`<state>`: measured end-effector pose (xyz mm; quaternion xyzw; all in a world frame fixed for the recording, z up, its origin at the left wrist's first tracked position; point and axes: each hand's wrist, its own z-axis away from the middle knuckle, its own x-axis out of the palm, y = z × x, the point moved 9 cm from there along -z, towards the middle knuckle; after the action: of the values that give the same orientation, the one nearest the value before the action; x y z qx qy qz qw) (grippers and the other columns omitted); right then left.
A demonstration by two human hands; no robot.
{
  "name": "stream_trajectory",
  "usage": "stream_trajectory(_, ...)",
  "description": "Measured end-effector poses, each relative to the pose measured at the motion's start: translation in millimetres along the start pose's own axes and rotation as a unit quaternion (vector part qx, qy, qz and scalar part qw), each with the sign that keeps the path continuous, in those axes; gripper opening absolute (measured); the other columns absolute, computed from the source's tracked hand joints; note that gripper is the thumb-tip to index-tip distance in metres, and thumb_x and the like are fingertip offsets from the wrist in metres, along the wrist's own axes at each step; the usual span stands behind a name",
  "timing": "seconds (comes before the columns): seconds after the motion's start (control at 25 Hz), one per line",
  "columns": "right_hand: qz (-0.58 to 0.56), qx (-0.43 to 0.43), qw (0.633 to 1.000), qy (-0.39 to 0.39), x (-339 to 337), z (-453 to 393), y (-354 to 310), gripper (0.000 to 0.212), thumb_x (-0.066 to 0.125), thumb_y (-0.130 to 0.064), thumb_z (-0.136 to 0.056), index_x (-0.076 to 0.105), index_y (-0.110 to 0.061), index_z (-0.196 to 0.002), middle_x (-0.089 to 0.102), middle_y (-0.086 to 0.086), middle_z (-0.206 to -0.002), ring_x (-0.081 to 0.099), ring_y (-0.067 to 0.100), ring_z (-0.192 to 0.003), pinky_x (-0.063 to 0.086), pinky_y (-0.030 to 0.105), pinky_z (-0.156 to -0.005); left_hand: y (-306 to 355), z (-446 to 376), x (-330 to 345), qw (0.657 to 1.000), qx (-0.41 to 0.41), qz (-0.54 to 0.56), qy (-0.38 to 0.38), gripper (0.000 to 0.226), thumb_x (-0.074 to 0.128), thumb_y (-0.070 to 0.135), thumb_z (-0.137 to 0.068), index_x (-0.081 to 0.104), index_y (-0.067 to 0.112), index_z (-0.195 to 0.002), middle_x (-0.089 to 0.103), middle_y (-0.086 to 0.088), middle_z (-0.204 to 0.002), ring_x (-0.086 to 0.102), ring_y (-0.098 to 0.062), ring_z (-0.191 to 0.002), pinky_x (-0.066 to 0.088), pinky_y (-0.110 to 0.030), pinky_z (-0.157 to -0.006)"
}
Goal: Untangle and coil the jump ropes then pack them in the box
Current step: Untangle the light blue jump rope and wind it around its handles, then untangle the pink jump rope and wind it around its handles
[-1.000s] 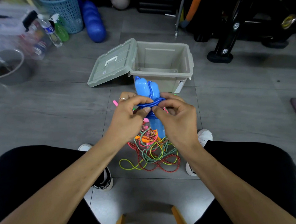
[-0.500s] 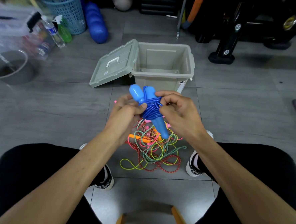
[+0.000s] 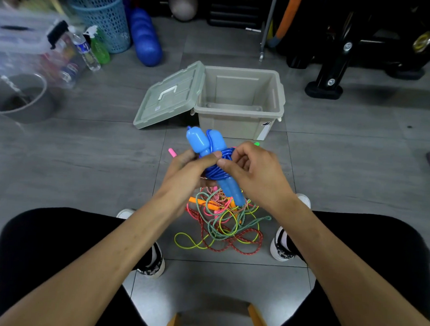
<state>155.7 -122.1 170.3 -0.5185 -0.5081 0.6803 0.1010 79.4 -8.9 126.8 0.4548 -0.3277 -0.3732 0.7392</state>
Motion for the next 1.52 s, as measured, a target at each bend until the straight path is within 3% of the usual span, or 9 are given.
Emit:
stream_trajectory(0.2, -0.071, 0.005, 0.994, -0.079, 19.4, 2.7, -3.0, 0.023, 0.060, -0.022, -0.090, 0.050, -0.013, -0.072, 0.047, -0.007, -0.054, 0.040, 0.005, -0.046, 0.037, 0.027, -0.049, -2.5, -2.4, -5.2, 0.994, -0.019, -0.109, 0.025, 0.031, 0.065, 0.045, -0.085, 0.065, 0.015, -0.078, 0.058, -0.005, -0.062, 0.051, -0.016, -0.051, 0.039, -0.023, -0.044)
stream_trajectory(0.36, -0.031, -0.045, 0.997, -0.063, 15.3, 5.3, -9.8, 0.029, 0.059, -0.018, -0.090, 0.050, -0.008, -0.064, 0.040, -0.006, -0.047, 0.036, 0.009, -0.042, 0.028, 0.016, -0.044, 6.0, -6.1, -11.0, 0.995, 0.013, -0.091, 0.043, 0.029, 0.067, 0.035, -0.087, 0.062, 0.015, -0.067, 0.055, -0.007, -0.058, 0.047, -0.017, -0.046, 0.033, -0.020, -0.038)
stream_trajectory(0.52, -0.023, -0.072, 0.994, -0.081, 27.3, 7.1, -8.5, 0.031, 0.054, -0.014, -0.092, 0.050, -0.003, -0.063, 0.042, 0.001, -0.049, 0.035, 0.010, -0.044, 0.028, 0.023, -0.044, -7.2, -13.6, -21.1, 0.992, 0.010, -0.063, 0.107, 0.029, 0.070, 0.026, -0.086, 0.057, 0.016, -0.062, 0.055, 0.006, -0.048, 0.051, -0.007, -0.041, 0.036, -0.014, -0.039)
stream_trajectory(0.72, -0.014, -0.099, 0.992, -0.080, 39.5, 11.7, -14.8, 0.029, 0.056, -0.009, -0.089, 0.049, -0.003, -0.061, 0.042, 0.000, -0.050, 0.036, 0.013, -0.047, 0.028, 0.020, -0.046, -20.7, -33.2, -41.7, 0.985, -0.006, -0.046, 0.166, 0.027, 0.073, 0.027, -0.082, 0.059, 0.012, -0.065, 0.060, -0.004, -0.062, 0.058, -0.013, -0.050, 0.046, -0.023, -0.049)
stream_trajectory(0.88, 0.049, -0.154, 0.982, -0.096, 37.6, 10.3, -11.7, 0.030, 0.058, -0.013, -0.089, 0.047, -0.004, -0.063, 0.038, -0.005, -0.055, 0.036, 0.014, -0.053, 0.026, 0.017, -0.052, -27.1, -38.8, -42.0, 0.989, -0.011, -0.035, 0.142, 0.024, 0.070, 0.026, -0.086, 0.061, 0.010, -0.071, 0.062, -0.004, -0.061, 0.060, -0.013, -0.048, 0.045, -0.020, -0.046)
stream_trajectory(0.96, 0.075, -0.132, 0.983, -0.101, 40.0, 3.9, 8.3, 0.030, 0.059, -0.017, -0.090, 0.047, -0.008, -0.065, 0.037, -0.007, -0.057, 0.035, 0.009, -0.053, 0.025, 0.018, -0.053, -41.5, -40.3, -39.1, 0.992, -0.055, -0.061, 0.098, 0.023, 0.064, 0.032, -0.090, 0.061, 0.013, -0.078, 0.060, 0.001, -0.056, 0.056, -0.011, -0.046, 0.038, -0.018, -0.041)
stream_trajectory(1.12, 0.083, -0.057, 0.990, -0.098, 57.4, -7.3, 37.8, 0.028, 0.061, -0.019, -0.090, 0.049, -0.006, -0.067, 0.042, -0.003, -0.056, 0.036, 0.008, -0.052, 0.029, 0.024, -0.052, -78.4, -47.3, -45.0, 0.988, -0.147, -0.029, 0.032, 0.029, 0.054, 0.035, -0.093, 0.059, 0.012, -0.111, 0.063, -0.005, -0.084, 0.056, -0.017, -0.067, 0.041, -0.025, -0.050)
stream_trajectory(1.36, 0.102, 0.056, 0.975, -0.192, 99.3, -26.2, 63.8, 0.014, 0.062, -0.025, -0.088, 0.064, -0.012, -0.084, 0.063, -0.004, -0.076, 0.061, 0.016, -0.076, 0.049, 0.029, -0.069, -119.8, -63.1, -109.5, 0.971, -0.184, -0.004, 0.154, 0.018, 0.072, 0.028, -0.085, 0.060, 0.016, -0.094, 0.068, -0.004, -0.091, 0.067, -0.021, -0.073, 0.058, -0.028, -0.054)
stream_trajectory(1.52, 0.077, 0.100, 0.964, -0.235, 134.6, -41.3, 84.2, 0.015, 0.061, -0.027, -0.089, 0.066, -0.013, -0.089, 0.067, -0.002, -0.086, 0.060, 0.009, -0.074, 0.046, 0.020, -0.062, -170.0, -87.4, -172.9, 0.937, -0.224, 0.032, 0.266, 0.021, 0.075, 0.024, -0.083, 0.058, 0.011, -0.080, 0.062, -0.007, -0.081, 0.061, -0.020, -0.066, 0.053, -0.021, -0.041)
